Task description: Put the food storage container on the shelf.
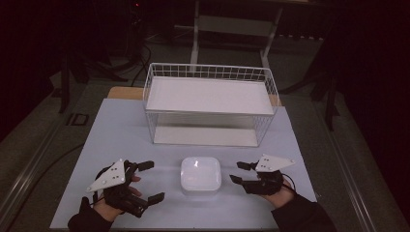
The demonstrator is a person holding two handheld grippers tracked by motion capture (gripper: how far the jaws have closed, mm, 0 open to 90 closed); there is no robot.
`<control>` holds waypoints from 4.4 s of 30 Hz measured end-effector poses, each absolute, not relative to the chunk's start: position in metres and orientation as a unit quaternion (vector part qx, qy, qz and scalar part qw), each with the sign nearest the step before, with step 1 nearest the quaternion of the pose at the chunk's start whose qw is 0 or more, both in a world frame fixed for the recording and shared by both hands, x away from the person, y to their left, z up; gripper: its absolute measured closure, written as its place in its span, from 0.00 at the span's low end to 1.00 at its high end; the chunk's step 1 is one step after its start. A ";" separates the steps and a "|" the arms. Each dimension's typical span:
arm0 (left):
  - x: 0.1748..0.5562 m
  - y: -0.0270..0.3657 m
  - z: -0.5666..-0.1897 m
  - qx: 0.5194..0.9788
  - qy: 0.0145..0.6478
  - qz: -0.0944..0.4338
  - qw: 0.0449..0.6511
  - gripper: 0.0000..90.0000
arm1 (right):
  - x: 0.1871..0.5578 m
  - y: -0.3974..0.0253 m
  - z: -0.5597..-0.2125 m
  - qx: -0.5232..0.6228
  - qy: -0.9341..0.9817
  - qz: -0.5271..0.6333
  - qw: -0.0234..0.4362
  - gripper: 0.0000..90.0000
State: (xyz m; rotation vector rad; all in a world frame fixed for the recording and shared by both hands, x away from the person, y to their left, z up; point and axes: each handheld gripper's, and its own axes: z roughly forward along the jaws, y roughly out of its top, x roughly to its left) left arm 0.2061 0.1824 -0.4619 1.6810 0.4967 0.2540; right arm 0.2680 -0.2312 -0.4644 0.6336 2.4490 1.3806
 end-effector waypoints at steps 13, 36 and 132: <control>0.235 0.166 -0.434 0.759 0.289 0.088 0.577 0.00 | 0.268 -0.221 -0.432 0.251 0.811 0.517 0.111 0.21; 0.289 0.136 -0.492 0.712 0.486 -0.126 0.491 0.05 | 0.311 -0.200 -0.476 0.470 0.758 0.438 -0.108 0.26; 0.319 0.125 -0.357 0.705 0.488 -0.066 0.511 0.86 | 0.324 -0.200 -0.331 0.489 0.735 0.467 -0.038 0.89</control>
